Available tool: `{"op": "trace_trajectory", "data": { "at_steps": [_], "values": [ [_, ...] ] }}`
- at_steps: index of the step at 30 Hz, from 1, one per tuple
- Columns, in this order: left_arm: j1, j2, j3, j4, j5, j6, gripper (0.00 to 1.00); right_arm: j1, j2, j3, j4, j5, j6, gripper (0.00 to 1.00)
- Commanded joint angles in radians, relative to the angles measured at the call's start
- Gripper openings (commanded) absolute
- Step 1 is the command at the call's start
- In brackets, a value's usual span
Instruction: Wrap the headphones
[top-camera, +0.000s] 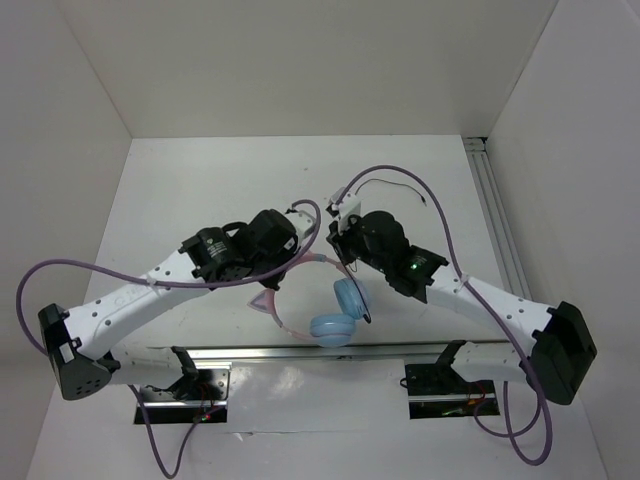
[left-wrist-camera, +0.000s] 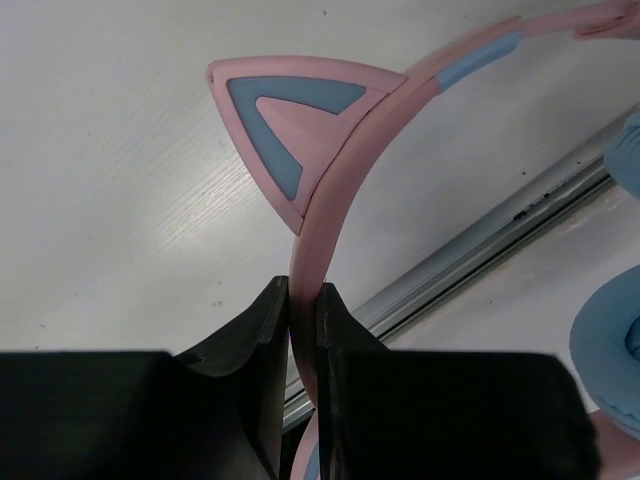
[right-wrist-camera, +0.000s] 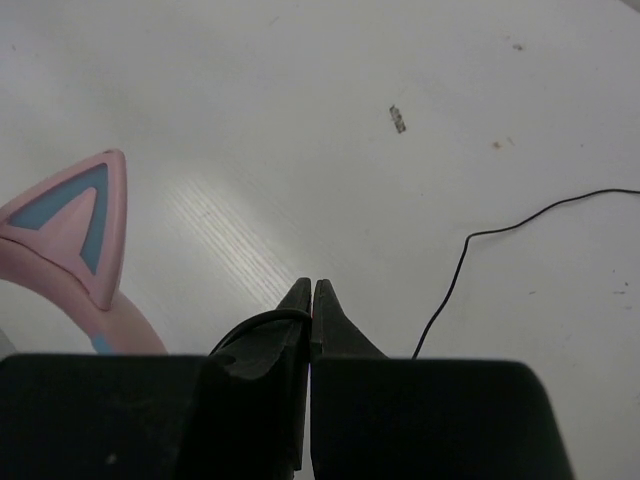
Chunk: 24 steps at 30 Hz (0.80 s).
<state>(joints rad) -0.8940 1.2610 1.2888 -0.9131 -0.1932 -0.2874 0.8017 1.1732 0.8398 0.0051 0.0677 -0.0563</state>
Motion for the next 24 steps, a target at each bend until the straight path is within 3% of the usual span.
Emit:
{"op": "trace_trajectory", "data": {
  "at_steps": [1,8,12,19,21,24],
  "values": [
    [-0.08,-0.018,0.044,0.045,0.109,0.06,0.0,0.01,0.043,0.065,-0.03,-0.02,-0.037,0.01],
    [-0.103,-0.097,0.035,0.063,0.127,0.091,0.0,0.019,0.092,0.091,-0.079,-0.055,-0.066,0.02],
    [-0.112,-0.179,0.014,0.1,0.199,0.129,0.0,0.019,0.115,0.114,-0.109,-0.138,-0.099,0.02],
    [-0.112,-0.229,0.004,0.118,0.18,0.129,0.0,-0.013,0.148,0.125,-0.099,-0.301,-0.122,0.05],
    [-0.112,-0.229,0.004,0.118,0.169,0.129,0.0,-0.042,0.148,0.116,-0.055,-0.383,-0.122,0.13],
    [-0.112,-0.252,-0.006,0.141,0.169,0.129,0.0,-0.061,0.158,0.105,-0.005,-0.477,-0.111,0.15]
  ]
}}
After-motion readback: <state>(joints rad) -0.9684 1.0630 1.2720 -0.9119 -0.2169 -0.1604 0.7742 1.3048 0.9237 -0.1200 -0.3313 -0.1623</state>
